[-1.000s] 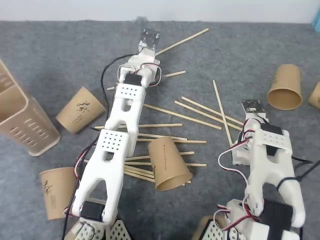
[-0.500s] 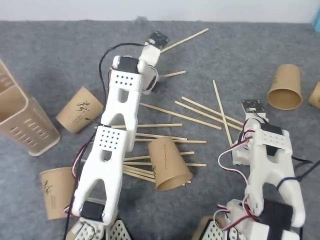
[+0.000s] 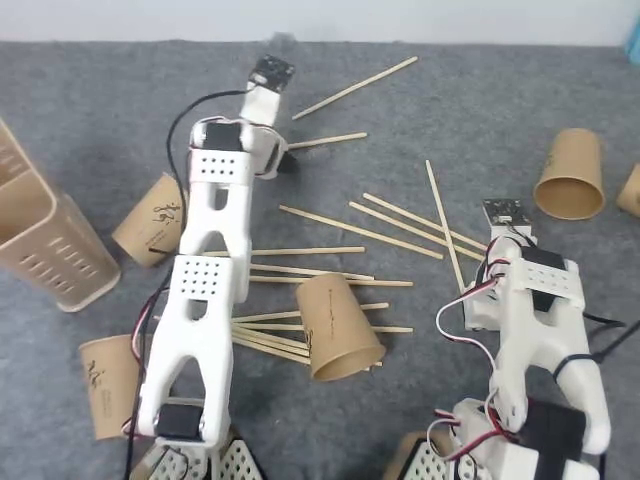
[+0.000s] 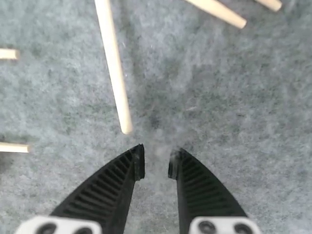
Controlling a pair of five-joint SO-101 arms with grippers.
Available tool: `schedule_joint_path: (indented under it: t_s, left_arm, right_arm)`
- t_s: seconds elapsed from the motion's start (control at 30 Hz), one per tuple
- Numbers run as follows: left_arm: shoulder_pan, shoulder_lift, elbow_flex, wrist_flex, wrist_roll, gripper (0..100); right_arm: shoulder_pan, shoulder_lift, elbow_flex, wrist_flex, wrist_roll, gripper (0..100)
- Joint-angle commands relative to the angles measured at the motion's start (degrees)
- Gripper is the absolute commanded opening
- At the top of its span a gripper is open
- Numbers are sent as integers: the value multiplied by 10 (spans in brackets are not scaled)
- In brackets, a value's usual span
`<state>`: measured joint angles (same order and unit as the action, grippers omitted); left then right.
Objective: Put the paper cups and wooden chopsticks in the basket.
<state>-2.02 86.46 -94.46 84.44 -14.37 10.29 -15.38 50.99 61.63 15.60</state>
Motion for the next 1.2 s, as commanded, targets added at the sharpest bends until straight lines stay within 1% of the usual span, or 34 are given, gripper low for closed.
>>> schedule_joint_path:
  t_s: [0.0, 0.13, 0.3, 0.37, 0.53, 0.6, 0.8, 0.93, 1.07, 1.17]
  left_arm:
    - [-45, -39, -14, -11, -8, 213]
    - [-63, -84, -14, 30, -13, 203]
    - [-75, -104, -10, 50, -103, 203]
    - [-74, -92, -10, 47, -120, 202]
    - [-71, -42, -10, 4, -157, 199]
    - [-74, -20, -10, -1, -171, 194]
    - [-70, 31, -10, -4, -230, 75]
    - [-67, 39, -12, -4, -236, 9]
    - [-69, 18, -13, 14, -236, 9]
    - [-69, -25, -14, 54, -236, 9]
  right_arm:
    - [-5, -29, -4, 2, 10, 87]
    - [-6, -29, -4, 2, 10, 87]
    - [-6, -29, -4, 2, 9, 87]
    - [-6, -29, -4, 2, 10, 87]
    - [-4, -29, -4, 3, 10, 87]
    - [-3, -29, -4, 4, 10, 87]
    - [-3, -29, -4, 4, 10, 87]
    - [-2, -29, -4, 4, 9, 87]
    - [-2, -29, -4, 3, 8, 87]
    - [-2, -29, -4, 2, 8, 87]
